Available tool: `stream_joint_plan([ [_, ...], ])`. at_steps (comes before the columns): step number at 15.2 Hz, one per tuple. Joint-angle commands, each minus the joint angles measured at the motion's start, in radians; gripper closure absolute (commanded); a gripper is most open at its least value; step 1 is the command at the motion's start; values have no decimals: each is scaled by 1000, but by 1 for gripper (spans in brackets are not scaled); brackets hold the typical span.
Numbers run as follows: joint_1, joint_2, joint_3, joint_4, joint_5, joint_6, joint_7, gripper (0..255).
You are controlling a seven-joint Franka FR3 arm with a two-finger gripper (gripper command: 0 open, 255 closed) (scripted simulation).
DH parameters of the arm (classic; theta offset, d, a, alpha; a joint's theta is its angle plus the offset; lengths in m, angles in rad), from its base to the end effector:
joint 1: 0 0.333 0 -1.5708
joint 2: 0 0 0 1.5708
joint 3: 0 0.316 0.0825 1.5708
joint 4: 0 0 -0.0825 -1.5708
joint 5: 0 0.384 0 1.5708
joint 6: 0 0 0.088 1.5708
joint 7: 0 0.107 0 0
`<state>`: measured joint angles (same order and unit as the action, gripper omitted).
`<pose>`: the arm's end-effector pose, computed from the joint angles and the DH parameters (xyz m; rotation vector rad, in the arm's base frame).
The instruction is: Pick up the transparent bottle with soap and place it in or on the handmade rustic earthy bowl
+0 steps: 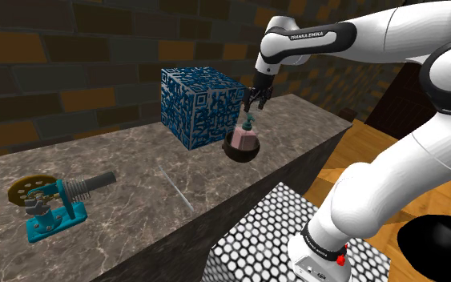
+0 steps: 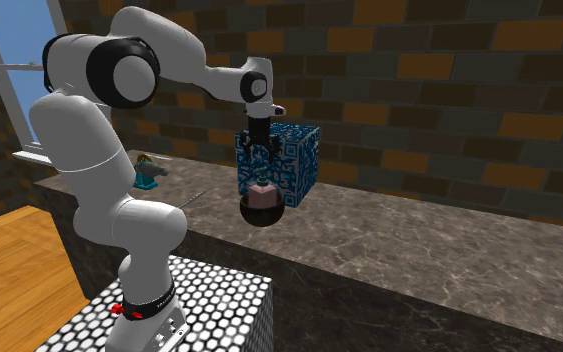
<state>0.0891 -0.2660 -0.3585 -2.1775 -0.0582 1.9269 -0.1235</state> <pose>0.4577 -0.1404 0.4947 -3.0994 0.1768 -0.0113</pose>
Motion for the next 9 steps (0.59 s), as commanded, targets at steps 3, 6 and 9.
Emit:
stream_joint_plan([
  [3,1,-12,5,90,-1,-101,2,0],
  [6,1,-14,7,115,-1,-128,2,0],
  [9,1,-13,6,115,-1,-128,2,0],
])
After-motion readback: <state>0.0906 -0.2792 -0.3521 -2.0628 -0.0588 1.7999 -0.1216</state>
